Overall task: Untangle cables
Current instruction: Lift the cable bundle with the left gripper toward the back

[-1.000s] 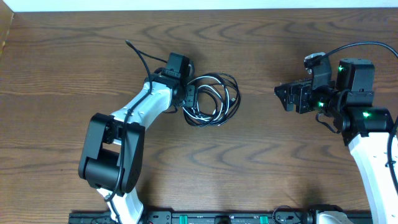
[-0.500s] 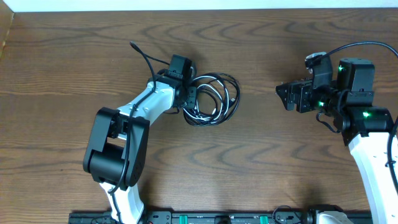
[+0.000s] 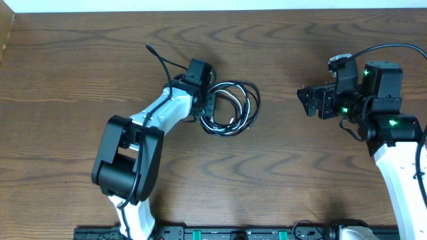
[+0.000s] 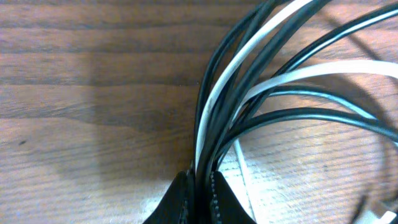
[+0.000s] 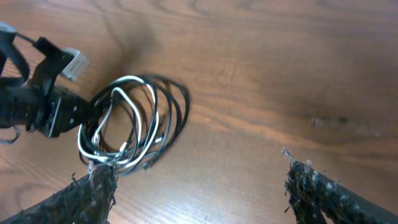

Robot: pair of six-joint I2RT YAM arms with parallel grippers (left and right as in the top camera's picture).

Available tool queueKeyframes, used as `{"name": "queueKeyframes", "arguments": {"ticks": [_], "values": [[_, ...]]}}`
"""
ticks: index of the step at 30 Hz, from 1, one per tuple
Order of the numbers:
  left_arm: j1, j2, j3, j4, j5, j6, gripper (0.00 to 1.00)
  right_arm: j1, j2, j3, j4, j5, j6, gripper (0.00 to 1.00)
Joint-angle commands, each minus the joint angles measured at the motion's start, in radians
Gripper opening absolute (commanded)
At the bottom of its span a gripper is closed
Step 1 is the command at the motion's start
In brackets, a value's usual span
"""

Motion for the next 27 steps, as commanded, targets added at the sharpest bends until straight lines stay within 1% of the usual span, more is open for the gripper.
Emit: {"name": "queueKeyframes", "arguments": {"ticks": [1,5,9,12,15,20,21,24,27], "values": [[-0.001,-0.159,0.052,0.006,-0.009,-0.074,0.07,0.009,0.003,0.021,0.029,0.004,0.044,0.85],[-0.001,-0.319,0.053,0.043,-0.008,-0.172,0.07,0.009,0.003,0.021,0.069,-0.001,0.086,0.84],[-0.001,-0.461,0.053,0.089,-0.009,-0.244,0.08,0.009,0.003,0.021,0.116,-0.04,0.104,0.83],[-0.001,-0.524,0.053,0.121,-0.009,-0.296,0.08,0.009,0.003,0.021,0.146,-0.082,0.104,0.82],[-0.001,-0.558,0.053,0.148,-0.009,-0.363,0.08,0.009,0.003,0.021,0.174,-0.106,0.104,0.81],[-0.001,-0.576,0.053,0.232,-0.008,-0.516,0.07,0.009,0.003,0.021,0.197,-0.109,0.123,0.8],[-0.001,-0.576,0.053,0.282,-0.008,-0.589,0.07,0.009,0.003,0.021,0.204,-0.11,0.142,0.8],[-0.001,-0.576,0.053,0.335,-0.008,-0.697,0.07,0.009,0.003,0.021,0.22,-0.133,0.168,0.79],[-0.001,-0.576,0.053,0.356,0.0,-0.795,0.07,0.015,0.003,0.021,0.238,-0.163,0.178,0.78]]}}
